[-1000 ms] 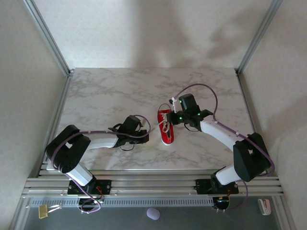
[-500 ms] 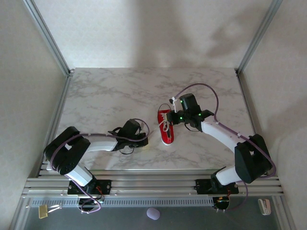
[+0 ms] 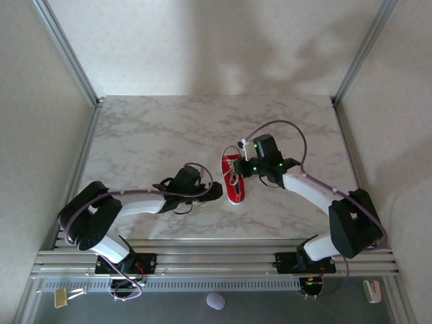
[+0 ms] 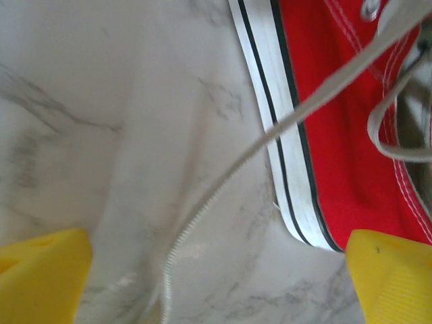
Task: Tie the shoes
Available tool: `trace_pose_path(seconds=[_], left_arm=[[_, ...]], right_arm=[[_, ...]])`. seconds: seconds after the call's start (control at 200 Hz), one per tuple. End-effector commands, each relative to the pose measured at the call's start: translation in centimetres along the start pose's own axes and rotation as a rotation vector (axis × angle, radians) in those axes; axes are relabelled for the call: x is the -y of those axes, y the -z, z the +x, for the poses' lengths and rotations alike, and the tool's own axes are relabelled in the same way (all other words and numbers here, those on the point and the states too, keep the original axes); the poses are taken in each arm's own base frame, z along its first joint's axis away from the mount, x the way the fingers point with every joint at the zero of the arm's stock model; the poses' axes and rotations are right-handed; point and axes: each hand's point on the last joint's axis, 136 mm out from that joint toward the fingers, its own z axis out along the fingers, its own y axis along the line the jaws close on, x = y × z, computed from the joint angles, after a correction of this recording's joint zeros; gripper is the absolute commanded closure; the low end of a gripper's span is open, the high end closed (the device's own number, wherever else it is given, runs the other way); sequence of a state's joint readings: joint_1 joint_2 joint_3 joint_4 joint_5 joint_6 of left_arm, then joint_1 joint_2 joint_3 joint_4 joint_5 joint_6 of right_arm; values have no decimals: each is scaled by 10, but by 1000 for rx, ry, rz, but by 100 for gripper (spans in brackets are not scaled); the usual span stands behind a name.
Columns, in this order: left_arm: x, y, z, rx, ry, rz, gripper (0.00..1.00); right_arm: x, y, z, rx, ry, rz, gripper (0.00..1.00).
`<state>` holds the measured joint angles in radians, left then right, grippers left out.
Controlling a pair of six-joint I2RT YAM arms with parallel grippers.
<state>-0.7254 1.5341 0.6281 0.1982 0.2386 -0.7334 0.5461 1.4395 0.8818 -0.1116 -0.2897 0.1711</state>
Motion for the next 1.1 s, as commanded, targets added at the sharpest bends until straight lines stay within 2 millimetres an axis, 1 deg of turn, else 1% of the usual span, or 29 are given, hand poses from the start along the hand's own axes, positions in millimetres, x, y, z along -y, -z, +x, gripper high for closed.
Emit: trace_pose_path(seconds=[0.0,0.035,0.065,0.085,0.115,0.185,0.315,0.43,0.531,0.636,0.676,0.721,0.791,0.831,0.891,1.011,1.096], left_arm=[[-13,14,-21,104,-15,-95,0],[-12,18,-24,121,-16,-97,0],[-11,21,-27,136,-24,-95,0],[-10,23,-28,145,-30,-94,0],[-8,27,-33,163,-28,-95,0],[-3,34,-39,184,-45,-84,0],[19,48,-49,239,-63,12,0],[39,54,-49,241,-63,126,0],[47,51,-43,217,-30,181,1],[50,39,-32,160,0,200,20],[50,35,-26,137,9,202,32],[59,34,-25,133,18,240,42],[65,27,-19,107,34,262,56],[66,23,-18,95,42,265,58],[67,15,-16,76,51,256,59],[70,2,-14,51,54,237,65],[72,-7,-12,30,47,228,66]], right_arm=[[-9,4,-8,42,37,-33,99],[-10,4,-8,44,39,-35,95],[-10,4,-8,43,39,-39,94],[-11,4,-8,41,40,-42,95],[-11,4,-8,41,39,-46,100],[-12,4,-7,42,37,-51,100],[-13,2,-6,40,32,-58,100],[-11,3,-6,42,24,-48,100],[-12,2,-5,41,22,-55,100],[-10,2,-5,42,15,-44,100],[-9,2,-4,43,14,-39,100],[-7,2,-3,41,8,-30,100],[-3,2,-3,44,-3,-9,100],[0,2,-2,43,-12,8,100],[4,3,-1,38,-23,32,100],[5,2,-1,35,-28,37,100],[5,2,-1,33,-32,39,100]])
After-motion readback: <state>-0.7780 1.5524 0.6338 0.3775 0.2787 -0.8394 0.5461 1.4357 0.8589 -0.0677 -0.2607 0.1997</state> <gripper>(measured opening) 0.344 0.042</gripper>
